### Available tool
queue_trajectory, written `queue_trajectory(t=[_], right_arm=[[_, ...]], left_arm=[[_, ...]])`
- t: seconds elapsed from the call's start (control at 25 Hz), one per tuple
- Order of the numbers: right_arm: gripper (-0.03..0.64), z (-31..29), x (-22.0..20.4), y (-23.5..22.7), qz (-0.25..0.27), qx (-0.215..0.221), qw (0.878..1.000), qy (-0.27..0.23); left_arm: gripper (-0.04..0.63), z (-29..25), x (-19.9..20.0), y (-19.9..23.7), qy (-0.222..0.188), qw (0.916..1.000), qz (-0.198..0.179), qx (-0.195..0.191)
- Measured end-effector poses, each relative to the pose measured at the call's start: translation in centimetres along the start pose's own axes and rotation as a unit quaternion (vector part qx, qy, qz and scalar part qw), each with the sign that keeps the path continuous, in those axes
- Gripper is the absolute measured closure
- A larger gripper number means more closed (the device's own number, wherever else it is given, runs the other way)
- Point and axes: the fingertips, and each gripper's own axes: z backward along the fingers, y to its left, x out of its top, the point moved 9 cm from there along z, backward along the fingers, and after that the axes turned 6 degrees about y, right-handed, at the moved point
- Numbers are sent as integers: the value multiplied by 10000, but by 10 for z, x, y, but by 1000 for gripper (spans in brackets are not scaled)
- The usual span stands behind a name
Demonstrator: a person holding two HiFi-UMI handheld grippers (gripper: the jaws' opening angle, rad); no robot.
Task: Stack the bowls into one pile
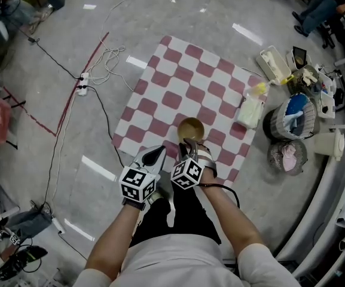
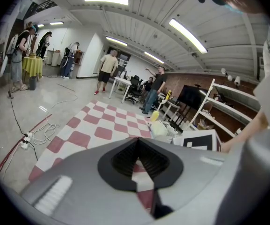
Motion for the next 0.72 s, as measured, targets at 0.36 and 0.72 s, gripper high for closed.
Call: queue_trajectory(t=[0.36,0.72], right_arm=[[545,73,27,-11,-680,-341,9944,-733],[601,156,59,-30,-1854,-558,9670,-1655]], left_arm=[[589,29,13,-16,-187,9997,-114,-63],[589,76,47,-38,-630,9974,-288,-194]])
